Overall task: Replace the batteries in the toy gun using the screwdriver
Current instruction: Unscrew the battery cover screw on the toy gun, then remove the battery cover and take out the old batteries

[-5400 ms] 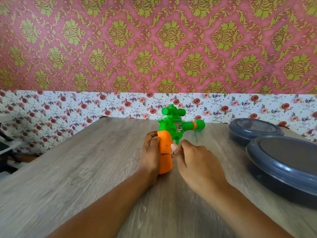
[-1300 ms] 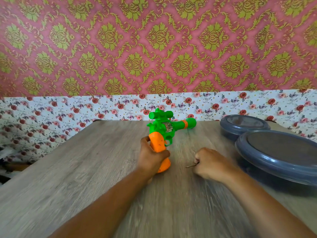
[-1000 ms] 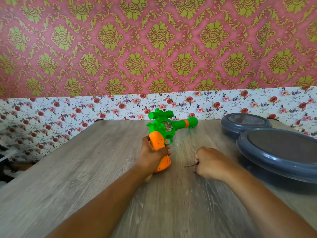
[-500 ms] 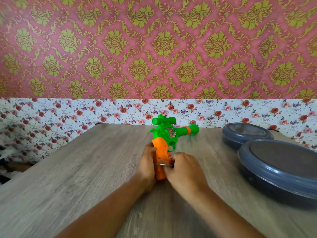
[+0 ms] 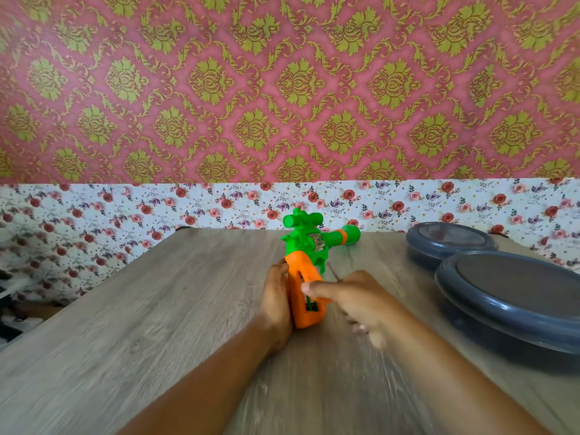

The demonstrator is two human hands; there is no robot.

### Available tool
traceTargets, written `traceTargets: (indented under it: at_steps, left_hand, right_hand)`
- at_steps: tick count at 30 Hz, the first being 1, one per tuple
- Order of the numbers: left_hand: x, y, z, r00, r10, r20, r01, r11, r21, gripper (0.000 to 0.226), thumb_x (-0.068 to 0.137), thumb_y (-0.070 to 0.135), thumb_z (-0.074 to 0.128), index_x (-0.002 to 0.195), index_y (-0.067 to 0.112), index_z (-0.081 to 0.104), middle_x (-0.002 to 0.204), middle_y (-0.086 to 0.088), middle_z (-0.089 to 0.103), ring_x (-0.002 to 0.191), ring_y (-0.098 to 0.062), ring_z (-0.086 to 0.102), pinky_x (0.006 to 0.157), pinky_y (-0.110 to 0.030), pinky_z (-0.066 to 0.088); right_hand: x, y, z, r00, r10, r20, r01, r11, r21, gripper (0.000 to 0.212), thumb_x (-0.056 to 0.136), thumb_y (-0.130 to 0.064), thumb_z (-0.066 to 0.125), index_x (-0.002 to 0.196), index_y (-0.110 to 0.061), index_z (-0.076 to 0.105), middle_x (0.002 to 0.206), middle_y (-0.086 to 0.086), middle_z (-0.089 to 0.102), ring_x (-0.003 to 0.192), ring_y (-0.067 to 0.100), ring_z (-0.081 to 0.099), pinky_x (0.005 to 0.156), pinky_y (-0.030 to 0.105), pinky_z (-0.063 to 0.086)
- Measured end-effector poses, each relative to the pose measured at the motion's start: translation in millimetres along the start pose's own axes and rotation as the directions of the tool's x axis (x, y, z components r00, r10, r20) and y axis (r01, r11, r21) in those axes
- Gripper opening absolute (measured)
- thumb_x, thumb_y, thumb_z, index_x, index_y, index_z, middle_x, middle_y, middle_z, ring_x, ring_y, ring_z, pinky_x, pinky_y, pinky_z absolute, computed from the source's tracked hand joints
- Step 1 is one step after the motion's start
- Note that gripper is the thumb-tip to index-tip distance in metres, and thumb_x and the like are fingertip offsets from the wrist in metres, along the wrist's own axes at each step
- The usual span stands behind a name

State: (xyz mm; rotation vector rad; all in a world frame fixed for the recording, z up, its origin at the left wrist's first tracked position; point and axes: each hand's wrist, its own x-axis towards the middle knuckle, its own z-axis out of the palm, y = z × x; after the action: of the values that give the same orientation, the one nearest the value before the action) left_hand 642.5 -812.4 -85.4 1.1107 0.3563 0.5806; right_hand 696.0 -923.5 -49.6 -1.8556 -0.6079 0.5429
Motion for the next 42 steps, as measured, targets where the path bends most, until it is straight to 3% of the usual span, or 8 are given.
traceTargets:
  at_steps: [6,14,17,22,25,29,32,42]
  left_hand:
    - [5,-1,-2,0.995,-0.087,-0.048,0.087,0.996,-0.009,0.05,0.097,0.041,0.029,0.118,0.003,0.054,0.085,-0.012,0.062,0.073,-0.021,0.06,0.066,-0.031,0.049]
    - [11,-5,-6,0.993,-0.1,-0.055,0.099,0.995,-0.008,0.051,0.097,0.039,0.032,0.122,0.001,0.054,0.083,-0.012,0.061,0.073,-0.02,0.06,0.065,-0.03,0.049]
    - [15,-8,-10,0.994,-0.091,-0.066,0.091,0.996,-0.004,0.051,0.096,0.039,0.033,0.131,0.004,0.048,0.088,-0.012,0.062,0.073,-0.02,0.062,0.058,-0.028,0.053]
    - [11,-4,-11,0.992,-0.105,-0.067,0.105,0.994,-0.004,0.051,0.097,0.04,0.033,0.134,0.008,0.045,0.092,-0.012,0.062,0.074,-0.019,0.063,0.054,-0.027,0.053]
    - [9,-3,-8,0.99,-0.096,-0.104,0.093,0.995,-0.035,0.052,0.097,0.039,0.031,0.137,0.008,0.041,0.093,-0.013,0.061,0.072,-0.019,0.063,0.051,-0.025,0.053]
    - [8,-3,-3,0.99,-0.045,-0.131,0.041,0.999,-0.034,0.055,0.087,0.041,0.041,0.132,0.008,0.041,0.093,-0.015,0.059,0.069,-0.021,0.061,0.053,-0.027,0.052]
    - [10,-2,-2,0.996,-0.009,-0.091,0.004,0.999,-0.05,0.059,0.065,0.037,0.042,0.118,0.011,0.047,0.085,-0.014,0.057,0.066,-0.023,0.059,0.056,-0.028,0.05]
    - [15,-8,-6,0.989,-0.033,-0.144,0.032,0.999,-0.01,0.063,0.077,0.04,0.041,0.129,0.005,0.044,0.097,-0.02,0.057,0.073,-0.026,0.061,0.058,-0.032,0.051]
  right_hand:
    - [10,13,-44,0.966,-0.06,-0.252,-0.089,0.837,-0.54,0.041,0.068,-0.047,0.07,0.071,-0.012,0.05,0.07,0.006,0.052,0.067,0.024,0.055,0.049,0.027,0.03]
    - [17,32,-47,0.972,-0.037,-0.234,-0.143,0.696,-0.703,0.041,0.078,-0.042,0.062,0.101,-0.008,0.057,0.105,0.013,0.065,0.094,0.028,0.061,0.068,0.025,0.04]
    - [13,25,-50,0.969,0.017,-0.245,-0.184,0.711,-0.679,0.058,0.082,-0.051,0.053,0.117,-0.005,0.046,0.118,0.015,0.059,0.108,0.031,0.056,0.077,0.03,0.041]
    - [14,18,-47,0.948,-0.242,-0.205,0.071,0.793,-0.605,0.009,0.081,-0.014,0.053,0.09,-0.013,0.054,0.086,0.005,0.063,0.086,0.026,0.059,0.063,0.026,0.038]
    - [11,5,-37,0.943,-0.299,-0.143,0.278,0.948,-0.154,0.016,0.08,0.001,0.058,0.073,-0.013,0.059,0.06,-0.001,0.061,0.052,0.012,0.054,0.05,0.022,0.036]
    - [11,-16,-23,0.941,-0.337,-0.01,0.323,0.893,0.314,0.015,0.089,0.002,0.053,0.085,-0.007,0.064,0.069,0.012,0.063,0.055,0.018,0.055,0.05,0.022,0.047]
    - [21,-19,-10,0.92,-0.39,-0.031,0.385,0.889,0.248,0.019,0.091,-0.001,0.052,0.083,-0.012,0.066,0.07,0.009,0.061,0.06,0.016,0.056,0.057,0.023,0.05]
    - [18,5,6,0.767,-0.628,-0.128,0.624,0.778,-0.078,0.023,0.091,-0.01,0.055,0.082,-0.03,0.063,0.076,-0.002,0.07,0.075,0.014,0.07,0.073,0.042,0.058]
